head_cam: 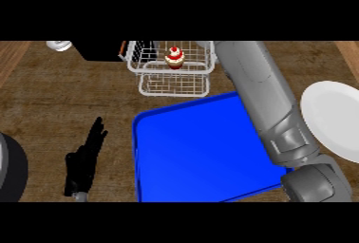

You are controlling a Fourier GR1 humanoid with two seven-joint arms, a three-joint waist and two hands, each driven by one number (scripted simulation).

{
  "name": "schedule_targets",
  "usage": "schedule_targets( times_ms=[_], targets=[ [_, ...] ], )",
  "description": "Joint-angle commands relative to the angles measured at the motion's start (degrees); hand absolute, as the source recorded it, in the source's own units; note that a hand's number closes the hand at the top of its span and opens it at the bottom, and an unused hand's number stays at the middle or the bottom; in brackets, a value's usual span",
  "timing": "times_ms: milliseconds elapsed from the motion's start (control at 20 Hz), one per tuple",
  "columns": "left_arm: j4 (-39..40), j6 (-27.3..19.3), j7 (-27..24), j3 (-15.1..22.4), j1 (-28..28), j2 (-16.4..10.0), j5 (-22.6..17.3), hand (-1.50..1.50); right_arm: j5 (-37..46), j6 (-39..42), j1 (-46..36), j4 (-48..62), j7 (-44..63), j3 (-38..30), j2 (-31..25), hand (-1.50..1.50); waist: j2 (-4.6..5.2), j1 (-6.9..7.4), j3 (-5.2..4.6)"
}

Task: Pick the cupcake from the tray and place it in the tiered basket

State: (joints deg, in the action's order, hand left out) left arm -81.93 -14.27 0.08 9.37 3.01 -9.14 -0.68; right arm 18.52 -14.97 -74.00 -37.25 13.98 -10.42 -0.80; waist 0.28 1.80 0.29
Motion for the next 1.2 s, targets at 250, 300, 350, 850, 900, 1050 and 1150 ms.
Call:
schedule_targets(
  times_ms=[250,300,350,850,900,1050,1150],
  targets=[
    [2.04,0.98,0.62,-1.80,2.32,-0.90,-1.14,0.00,-0.53,-8.33,3.85,-3.63,1.24,-6.64,-11.53,-1.50,-0.32,-2.26,-0.30],
    [1.72,-0.29,0.54,-0.80,2.27,0.35,-0.05,0.00,-1.59,-6.85,1.48,-4.75,4.60,-7.57,-13.42,-1.50,-0.44,-2.25,-0.30],
    [3.71,-0.65,-1.18,-1.05,3.36,0.32,0.47,0.00,-1.82,-6.65,4.66,-6.33,3.83,-8.05,-14.85,-1.50,-0.56,-2.97,-0.30],
    [-0.89,-0.40,1.21,-1.94,4.83,-0.69,0.12,0.00,-13.89,15.61,22.64,-18.91,4.50,-16.71,-32.88,-1.50,-0.78,-3.53,-0.24],
    [-0.20,-0.68,0.76,-2.08,3.86,-0.20,0.18,0.00,-15.34,18.12,25.09,-14.91,-1.24,-19.09,-35.14,-1.50,-0.31,-2.90,-0.20],
    [0.23,-0.50,0.28,-0.16,4.67,1.45,0.82,0.00,-20.01,26.64,26.20,-14.12,0.67,-22.24,-40.94,-1.50,-0.29,-2.43,-0.24],
    [-3.41,-0.44,4.32,-1.48,3.06,-0.10,0.43,0.00,-22.50,29.72,28.61,-14.45,-0.32,-24.14,-42.93,-1.50,-0.35,-2.15,-0.24]
  ],
)
